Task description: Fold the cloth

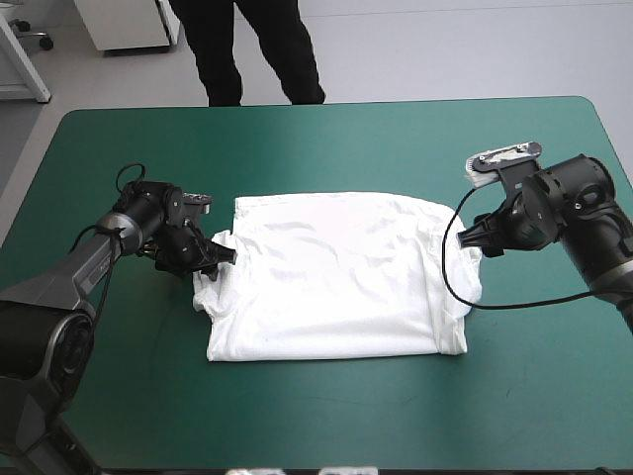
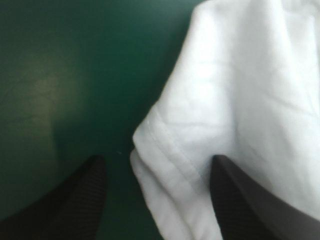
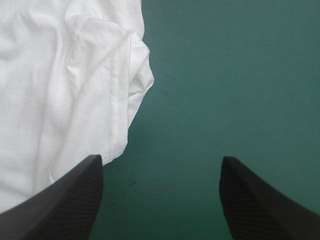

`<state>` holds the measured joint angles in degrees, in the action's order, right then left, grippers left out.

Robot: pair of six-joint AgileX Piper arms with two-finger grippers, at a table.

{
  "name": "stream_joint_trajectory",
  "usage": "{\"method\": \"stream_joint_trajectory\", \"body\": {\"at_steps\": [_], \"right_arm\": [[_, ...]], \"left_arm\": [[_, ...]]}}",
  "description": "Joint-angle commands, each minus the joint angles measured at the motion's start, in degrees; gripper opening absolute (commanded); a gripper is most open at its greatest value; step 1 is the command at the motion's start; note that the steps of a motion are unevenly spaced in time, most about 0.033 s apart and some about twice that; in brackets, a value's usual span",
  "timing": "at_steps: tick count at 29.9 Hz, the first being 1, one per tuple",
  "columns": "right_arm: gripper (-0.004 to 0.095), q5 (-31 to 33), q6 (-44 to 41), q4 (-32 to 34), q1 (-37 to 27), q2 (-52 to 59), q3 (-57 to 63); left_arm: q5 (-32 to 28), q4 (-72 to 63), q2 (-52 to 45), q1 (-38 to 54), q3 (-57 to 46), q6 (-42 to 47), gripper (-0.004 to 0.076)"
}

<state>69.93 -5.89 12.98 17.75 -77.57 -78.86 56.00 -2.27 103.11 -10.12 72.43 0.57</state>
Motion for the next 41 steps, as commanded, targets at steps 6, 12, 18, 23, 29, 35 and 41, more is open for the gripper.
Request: {"method": "stream_joint_trajectory", "body": {"at_steps": [6, 12, 18, 23, 29, 35, 41], "right_arm": [[0.0635, -1.1, 0.2, 1.3, 0.0, 1.7, -1.9], [0.0635, -0.8, 0.2, 1.3, 0.0, 1.7, -1.9], [0.0635, -0.5, 0.3, 1.3, 0.0, 1.7, -1.9], [0.0635, -0.6, 0.3, 1.3, 0.0, 1.7, -1.9], [0.0635, -0.6, 0.5, 1.3, 0.0, 1.7, -1.9], [0.0635, -0.5, 0.5, 1.2, 0.0, 1.7, -1.9], [0.0635, -0.5, 0.5, 1.2, 0.0, 1.7, -1.9]], "left_arm": [[-1.9, -3.4, 3.5, 0.0, 0.7, -0.2, 0.0062], [1.9, -3.5, 0.9, 0.0, 2.5, -0.6, -0.0008], [4.8, -6.8, -7.8, -1.3, 6.7, -0.6, -0.0009], [4.6, -8.7, -11.9, -6.4, 8.7, -0.6, -0.0009], [1.4, -9.1, -8.9, -11.9, 8.4, 0.6, -0.0009], [-2.8, -9.1, -2.4, -15.4, 8.4, 0.9, -0.0009], [-3.4, -9.8, 2.1, -16.8, 8.4, 1.1, -0.0008]]}}
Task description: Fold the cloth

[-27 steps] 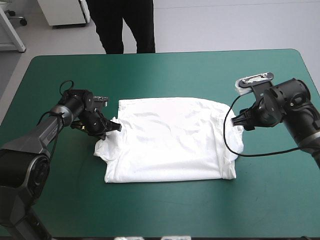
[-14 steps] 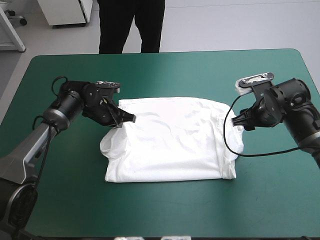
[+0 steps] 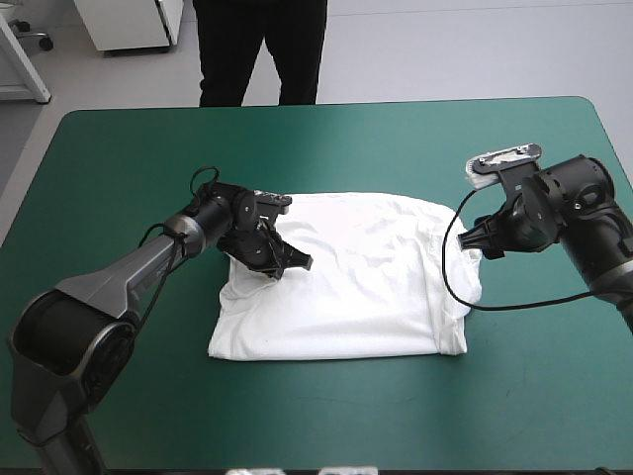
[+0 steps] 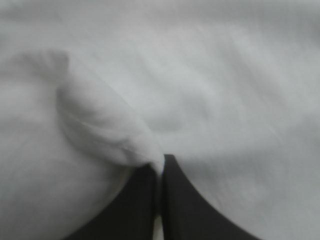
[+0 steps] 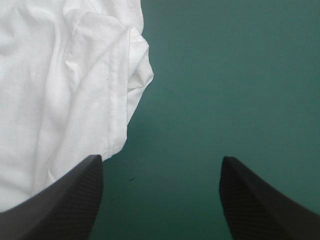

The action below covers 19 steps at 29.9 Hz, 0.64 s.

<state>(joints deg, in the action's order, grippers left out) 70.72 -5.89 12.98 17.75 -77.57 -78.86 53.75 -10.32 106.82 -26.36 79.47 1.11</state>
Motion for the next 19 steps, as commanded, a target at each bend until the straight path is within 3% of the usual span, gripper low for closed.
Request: {"method": "stream_joint_trajectory", "body": {"at_steps": [1, 3, 5, 11, 13, 19], "right_arm": [[0.0635, -1.4, 0.6, 1.2, 0.0, 1.7, -1.9], [0.0635, -1.9, 0.6, 1.6, 0.0, 1.7, -1.9], [0.0635, -2.4, 0.6, 1.7, 0.0, 1.7, -1.9], [0.0635, -0.9, 0.6, 1.7, 0.0, 1.7, -1.9], [0.0635, -2.8, 0.0, 1.8, 0.0, 1.7, -1.5], [0.0635, -12.5, -4.0, 1.7, -2.7, -1.2, 3.6]], "left_arm": [[-0.8, -2.0, -1.5, -0.5, 1.4, 0.5, -0.0005], [-0.3, -2.4, -1.4, -0.5, 1.5, -1.5, 0.0021], [0.4, -2.8, -1.4, -0.5, 1.5, -3.5, 0.0097], [11.1, -3.4, -2.2, -0.4, 5.6, -6.0, 0.0472], [14.0, -3.4, -3.9, -0.4, 7.9, -6.0, 0.0542], [15.5, -3.6, -13.0, -0.5, 15.9, -6.0, 0.0563]]}}
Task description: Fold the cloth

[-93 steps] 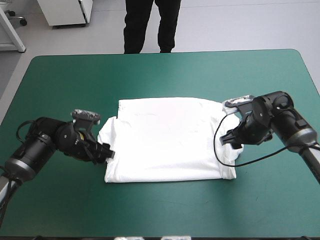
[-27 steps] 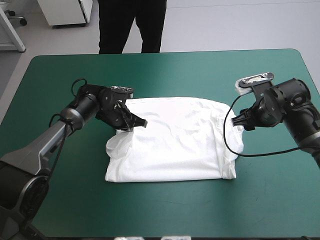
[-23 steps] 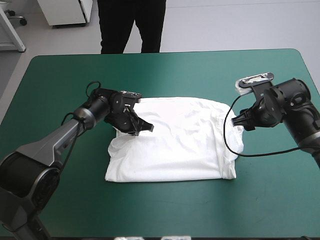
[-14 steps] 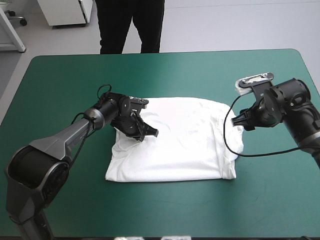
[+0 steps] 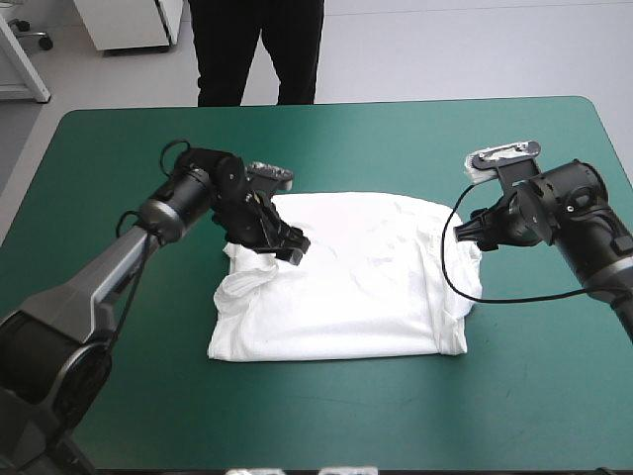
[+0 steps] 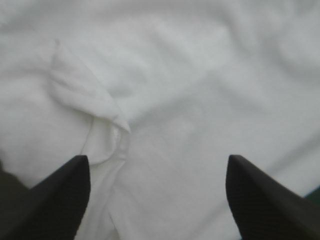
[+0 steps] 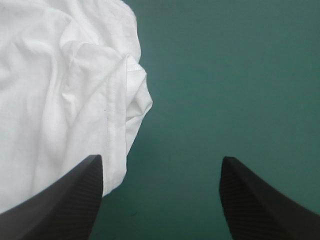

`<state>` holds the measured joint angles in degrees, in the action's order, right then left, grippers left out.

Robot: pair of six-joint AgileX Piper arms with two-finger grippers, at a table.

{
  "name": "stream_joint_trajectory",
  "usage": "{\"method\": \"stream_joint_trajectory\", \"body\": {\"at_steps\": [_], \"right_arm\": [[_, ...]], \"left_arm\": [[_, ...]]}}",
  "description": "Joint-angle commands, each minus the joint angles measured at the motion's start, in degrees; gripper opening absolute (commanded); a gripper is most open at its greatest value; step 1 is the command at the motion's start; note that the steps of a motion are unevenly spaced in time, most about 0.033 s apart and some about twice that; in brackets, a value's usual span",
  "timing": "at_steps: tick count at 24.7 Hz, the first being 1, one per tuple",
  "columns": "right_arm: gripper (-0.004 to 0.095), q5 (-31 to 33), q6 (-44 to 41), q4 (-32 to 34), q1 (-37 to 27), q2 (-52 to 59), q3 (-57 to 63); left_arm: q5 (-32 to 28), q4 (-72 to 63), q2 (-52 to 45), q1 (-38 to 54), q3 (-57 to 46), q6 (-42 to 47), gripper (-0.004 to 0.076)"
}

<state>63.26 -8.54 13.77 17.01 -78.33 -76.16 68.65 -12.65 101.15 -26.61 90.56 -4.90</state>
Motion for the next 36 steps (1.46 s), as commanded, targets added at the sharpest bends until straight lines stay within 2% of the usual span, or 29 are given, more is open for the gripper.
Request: {"method": "stream_joint_trajectory", "body": {"at_steps": [1, 5, 12, 21, 23, 25, 26, 28, 31, 36], "right_arm": [[0.0635, -5.4, -1.3, 0.2, -3.0, -1.3, 1.5], [0.0635, -7.7, 0.5, -2.3, -5.0, -6.1, 3.1], [0.0635, -13.6, 0.6, -1.5, -5.0, -15.6, 3.1], [0.0623, -15.8, 0.9, -2.4, -5.0, -24.0, 3.1], [0.0537, -15.6, 0.9, -3.0, -5.6, -25.8, 3.1], [0.0337, -15.4, 3.4, -7.6, -6.9, -27.5, 3.2], [0.0159, -15.4, 4.4, -9.9, -7.9, -28.4, 3.4], [-0.0009, -15.2, 4.9, -10.5, -9.9, -28.6, 3.4], [-0.0017, -13.0, 5.8, -13.1, -12.5, -26.9, 2.2], [-0.0017, -10.9, 9.3, -17.3, -12.1, -18.9, -3.0]], "left_arm": [[0.6, -1.4, -8.5, -0.3, 5.8, 0.1, 0.0563], [0.7, -1.4, -12.5, -0.3, 8.4, 0.5, 0.0563], [1.5, -1.8, -16.1, -0.3, 8.7, 0.6, 0.0563], [3.0, -0.9, -16.1, -0.3, 8.7, 1.8, 0.0562], [3.0, -0.8, -16.1, -0.3, 8.7, 2.3, 0.0562], [3.2, -0.8, -16.1, -0.3, 8.7, 2.6, 0.0562], [3.2, -0.7, -16.1, -0.3, 8.7, 2.6, 0.0562], [3.3, -0.7, -16.1, -0.3, 8.7, 3.1, 0.0562], [4.2, -0.2, -16.2, -0.3, 8.7, 2.5, 0.0553], [4.5, 1.1, -16.2, -0.3, 8.7, 2.5, 0.0544]]}}
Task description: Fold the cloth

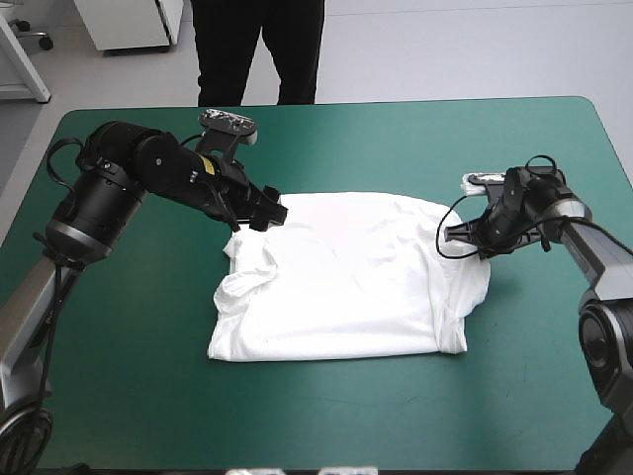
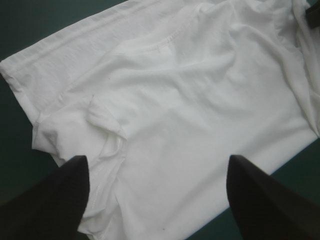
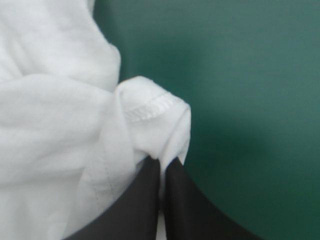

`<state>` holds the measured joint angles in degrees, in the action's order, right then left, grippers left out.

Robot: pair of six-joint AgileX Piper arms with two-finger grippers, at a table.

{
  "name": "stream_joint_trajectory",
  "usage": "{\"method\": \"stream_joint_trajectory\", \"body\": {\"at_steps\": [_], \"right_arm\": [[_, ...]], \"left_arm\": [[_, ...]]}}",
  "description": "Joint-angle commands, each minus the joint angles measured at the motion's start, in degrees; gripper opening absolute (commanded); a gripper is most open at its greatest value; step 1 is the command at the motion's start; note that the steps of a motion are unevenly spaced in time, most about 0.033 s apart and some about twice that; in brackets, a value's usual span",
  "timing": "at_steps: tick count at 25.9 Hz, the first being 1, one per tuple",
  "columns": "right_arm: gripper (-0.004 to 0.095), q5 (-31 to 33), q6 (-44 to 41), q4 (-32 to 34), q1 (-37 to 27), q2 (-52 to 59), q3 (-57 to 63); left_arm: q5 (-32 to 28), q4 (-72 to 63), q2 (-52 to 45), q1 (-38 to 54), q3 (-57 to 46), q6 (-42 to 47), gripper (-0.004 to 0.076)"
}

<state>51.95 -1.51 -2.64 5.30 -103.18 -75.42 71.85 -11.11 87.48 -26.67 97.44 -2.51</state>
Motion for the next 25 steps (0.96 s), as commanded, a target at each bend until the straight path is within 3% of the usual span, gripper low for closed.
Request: {"method": "stream_joint_trajectory", "body": {"at_steps": [1, 8, 12, 18, 21, 23, 25], "right_arm": [[-0.0017, 1.2, 3.3, -2.5, -0.4, 7.0, -4.6], [-0.0017, 3.7, 10.1, -12.5, 4.5, 10.2, -6.6], [-0.0017, 2.0, 10.2, -10.2, 9.9, 6.9, -6.6], [0.0017, 1.0, 12.2, -10.1, 12.1, 1.7, -6.6], [0.0194, 2.2, 13.9, -10.3, 12.1, 0.6, -6.6], [0.0509, 5.0, 14.2, -10.4, 12.0, 0.7, -8.7], [0.0633, 9.5, 14.2, -9.8, 12.0, 2.5, -12.9]], "left_arm": [[1.4, 0.1, -2.5, -0.2, 1.8, 0.1, 0.0544], [1.5, 0.3, -2.5, -0.2, 1.8, 0.1, 0.0543], [1.8, 0.1, -2.5, -0.2, 1.8, 0.1, 0.0543], [1.9, 0.1, -2.7, -0.2, 1.8, 0.1, 0.0528], [1.9, 0.4, -2.7, -0.2, 1.8, 0.1, 0.0528], [1.9, 1.5, -2.7, -0.2, 1.8, -0.6, 0.0528], [2.0, 5.8, -3.3, -0.2, 1.8, -0.3, 0.0528]]}}
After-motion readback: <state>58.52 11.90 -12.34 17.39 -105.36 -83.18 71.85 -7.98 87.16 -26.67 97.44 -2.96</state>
